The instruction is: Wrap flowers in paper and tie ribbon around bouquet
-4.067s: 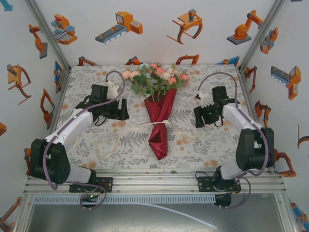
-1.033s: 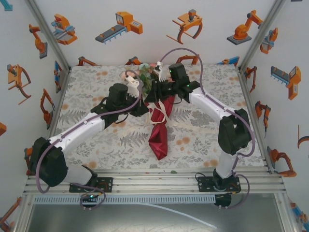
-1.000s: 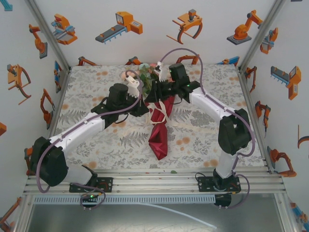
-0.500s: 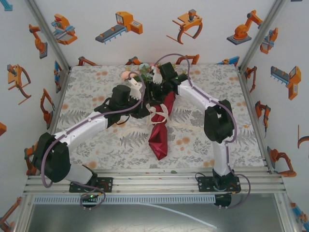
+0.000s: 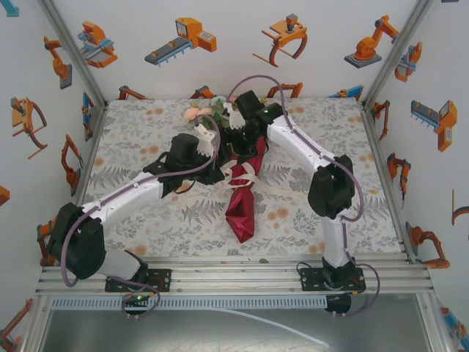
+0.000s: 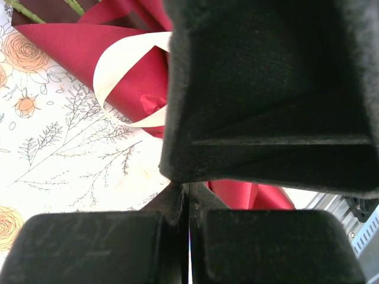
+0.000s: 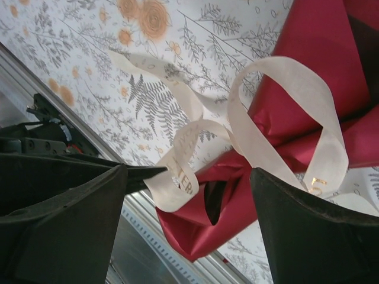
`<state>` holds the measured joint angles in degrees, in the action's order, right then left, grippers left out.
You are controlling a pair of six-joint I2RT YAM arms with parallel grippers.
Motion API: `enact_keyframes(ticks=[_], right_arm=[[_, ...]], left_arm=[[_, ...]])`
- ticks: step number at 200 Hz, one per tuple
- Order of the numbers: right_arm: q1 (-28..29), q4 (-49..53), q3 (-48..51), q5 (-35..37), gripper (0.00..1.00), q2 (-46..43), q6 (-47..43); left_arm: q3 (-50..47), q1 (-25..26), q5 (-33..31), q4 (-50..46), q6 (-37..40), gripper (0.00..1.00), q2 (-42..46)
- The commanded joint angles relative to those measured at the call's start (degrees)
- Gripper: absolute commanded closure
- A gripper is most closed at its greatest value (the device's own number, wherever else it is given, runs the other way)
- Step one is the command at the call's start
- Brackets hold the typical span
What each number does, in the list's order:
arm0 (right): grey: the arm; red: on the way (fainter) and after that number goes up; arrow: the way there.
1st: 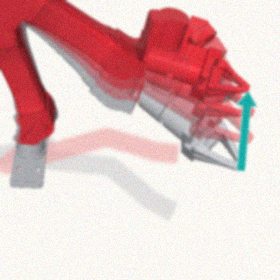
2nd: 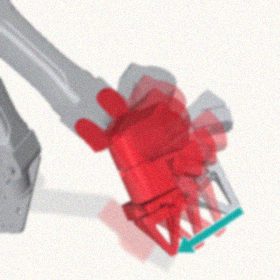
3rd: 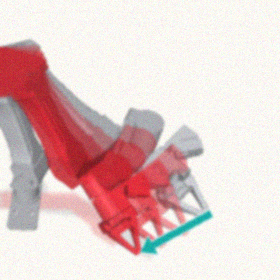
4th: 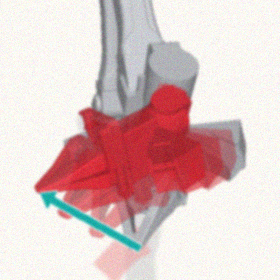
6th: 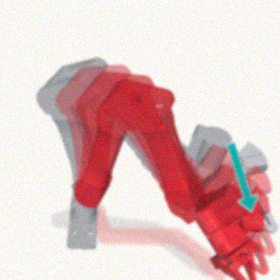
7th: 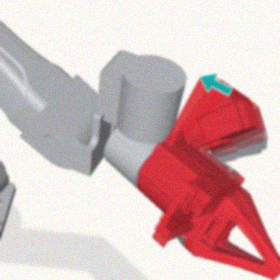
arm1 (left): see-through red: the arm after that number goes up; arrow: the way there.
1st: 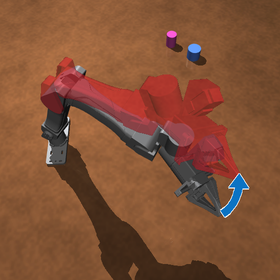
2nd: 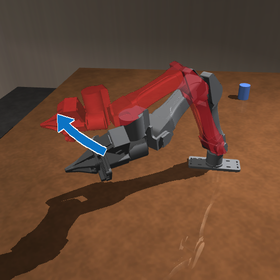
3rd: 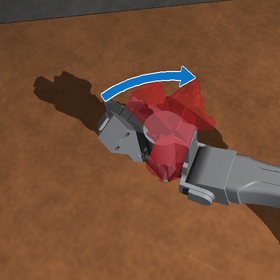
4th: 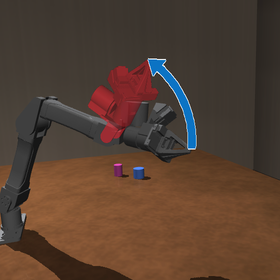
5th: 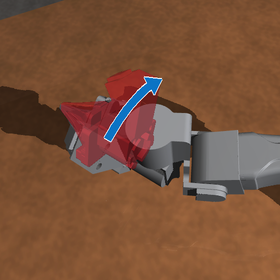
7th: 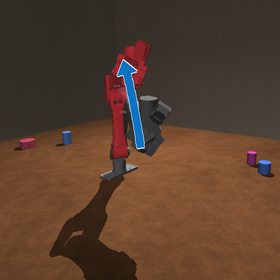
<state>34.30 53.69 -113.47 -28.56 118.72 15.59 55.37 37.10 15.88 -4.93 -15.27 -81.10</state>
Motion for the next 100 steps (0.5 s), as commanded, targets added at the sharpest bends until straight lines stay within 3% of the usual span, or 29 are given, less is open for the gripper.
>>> enact_keyframes(ticks=[1, 39, 64, 100], right_arm=[[-1.94, 0.65, 1.81, 0.05, 0.24, -5.82, -2.78], [-7.06, -5.35, 13.32, -8.89, 0.24, -13.62, -12.51], [-7.40, -9.20, 20.63, -15.70, 0.25, -18.26, -19.98], [-6.54, -35.06, 36.92, -22.55, 0.28, -24.86, -22.24]], left_arm=[[0.76, 0.16, -0.02, 0.10, 1.12, 1.00, 0.80], [1.92, 0.20, 0.80, -0.10, 1.21, 1.00, -0.72], [2.58, 0.12, 1.39, -0.19, 1.42, 1.00, -1.25], [3.66, 0.13, 2.12, -0.85, 2.20, 1.00, -2.17]])
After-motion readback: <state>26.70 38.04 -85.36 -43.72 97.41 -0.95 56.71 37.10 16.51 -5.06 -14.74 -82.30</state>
